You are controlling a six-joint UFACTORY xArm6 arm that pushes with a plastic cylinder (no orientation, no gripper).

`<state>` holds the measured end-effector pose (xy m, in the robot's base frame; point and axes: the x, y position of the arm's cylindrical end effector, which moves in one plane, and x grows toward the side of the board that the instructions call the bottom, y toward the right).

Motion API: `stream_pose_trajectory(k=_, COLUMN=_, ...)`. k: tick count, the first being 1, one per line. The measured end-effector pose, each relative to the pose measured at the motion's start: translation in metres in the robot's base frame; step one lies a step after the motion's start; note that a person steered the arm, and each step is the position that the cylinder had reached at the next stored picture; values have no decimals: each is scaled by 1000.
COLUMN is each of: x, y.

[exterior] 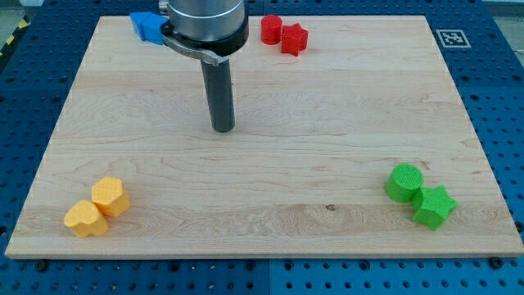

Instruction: Point your arm to yellow heart

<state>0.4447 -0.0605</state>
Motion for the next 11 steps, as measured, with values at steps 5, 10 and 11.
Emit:
stream_pose_trajectory(k=5, x=119, y=-3)
stream_pose_trajectory(k=10, x=174, y=-75)
stream_pose_trajectory(k=11, x=174, y=-127)
